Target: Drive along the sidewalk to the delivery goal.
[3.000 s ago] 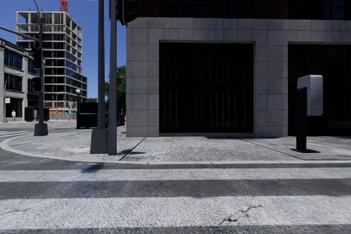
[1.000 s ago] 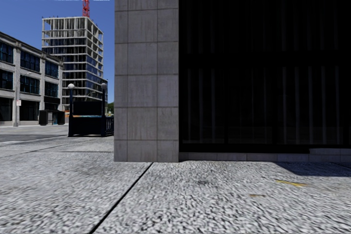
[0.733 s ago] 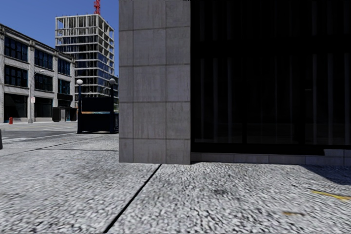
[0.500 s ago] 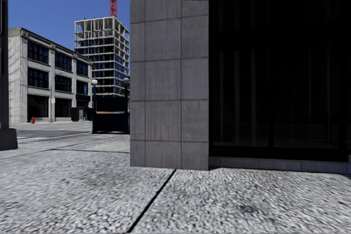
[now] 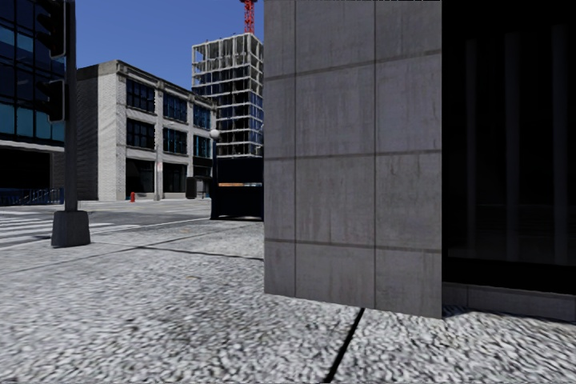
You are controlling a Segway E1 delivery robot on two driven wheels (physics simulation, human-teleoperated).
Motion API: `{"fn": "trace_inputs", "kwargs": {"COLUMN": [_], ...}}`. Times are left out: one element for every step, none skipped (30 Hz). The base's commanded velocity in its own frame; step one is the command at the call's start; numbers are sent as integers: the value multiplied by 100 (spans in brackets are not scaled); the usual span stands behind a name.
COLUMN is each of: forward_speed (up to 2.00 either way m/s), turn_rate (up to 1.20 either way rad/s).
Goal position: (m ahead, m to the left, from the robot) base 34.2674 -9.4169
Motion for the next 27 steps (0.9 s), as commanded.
{"fn": "trace_inputs", "kwargs": {"forward_speed": [139,139,139,139,139,139,139,139,139,139,139,139,139,139,139,139,139,139,139,139,139,139,139,139,139,139,139], "turn_rate": [58,58,58,58,58,58,58,58,58,58,58,59,59,60,60,60,60,60,60,60,60,60,60,60,60,60,60]}}
